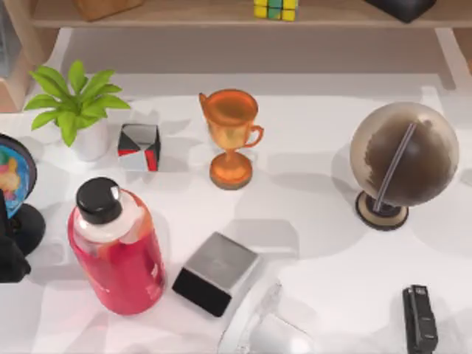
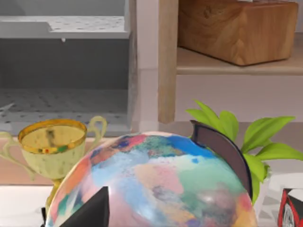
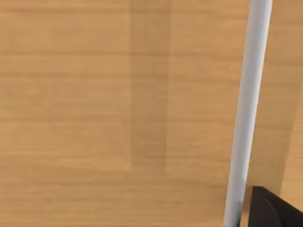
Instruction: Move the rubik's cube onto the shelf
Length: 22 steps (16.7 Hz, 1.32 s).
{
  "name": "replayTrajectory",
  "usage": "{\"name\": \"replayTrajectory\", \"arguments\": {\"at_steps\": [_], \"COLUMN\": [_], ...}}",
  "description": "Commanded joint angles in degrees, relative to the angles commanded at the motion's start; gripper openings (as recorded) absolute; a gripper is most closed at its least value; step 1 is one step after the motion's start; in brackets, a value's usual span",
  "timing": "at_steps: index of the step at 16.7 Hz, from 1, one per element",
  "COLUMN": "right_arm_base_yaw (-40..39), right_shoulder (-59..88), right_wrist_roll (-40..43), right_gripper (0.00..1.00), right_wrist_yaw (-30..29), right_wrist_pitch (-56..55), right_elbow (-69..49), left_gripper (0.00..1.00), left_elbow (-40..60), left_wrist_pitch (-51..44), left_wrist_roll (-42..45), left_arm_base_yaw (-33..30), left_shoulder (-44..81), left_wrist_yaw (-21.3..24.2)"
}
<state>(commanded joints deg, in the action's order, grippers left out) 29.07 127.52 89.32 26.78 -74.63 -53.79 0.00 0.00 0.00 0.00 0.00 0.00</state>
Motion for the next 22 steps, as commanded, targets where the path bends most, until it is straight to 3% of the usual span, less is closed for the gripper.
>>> {"name": "replayTrajectory", "arguments": {"at_steps": [8,15,20,22], "right_arm_base_yaw": [-0.7,-3.7,-4.2,-4.2], "right_shoulder": [1.1,7.3,8.0,8.0], "right_wrist_roll": [0.2,0.3,0.2,0.2], "right_gripper": [0.00,0.00,0.00,0.15], "right_wrist_yaw": [-1.0,-4.0,-4.4,-4.4], "right_wrist_pitch": [1.7,9.1,10.1,10.1], "right_elbow": [-3.1,-16.9,-18.4,-18.4], "left_gripper": [1.00,1.00,1.00,1.00], "left_elbow": [0.0,0.0,0.0,0.0], "left_wrist_pitch": [0.0,0.0,0.0,0.0], "left_wrist_roll": [0.0,0.0,0.0,0.0], "left_arm_base_yaw": [0.0,0.0,0.0,0.0], "left_shoulder": [0.0,0.0,0.0,0.0], "left_wrist_yaw": [0.0,0.0,0.0,0.0]}}
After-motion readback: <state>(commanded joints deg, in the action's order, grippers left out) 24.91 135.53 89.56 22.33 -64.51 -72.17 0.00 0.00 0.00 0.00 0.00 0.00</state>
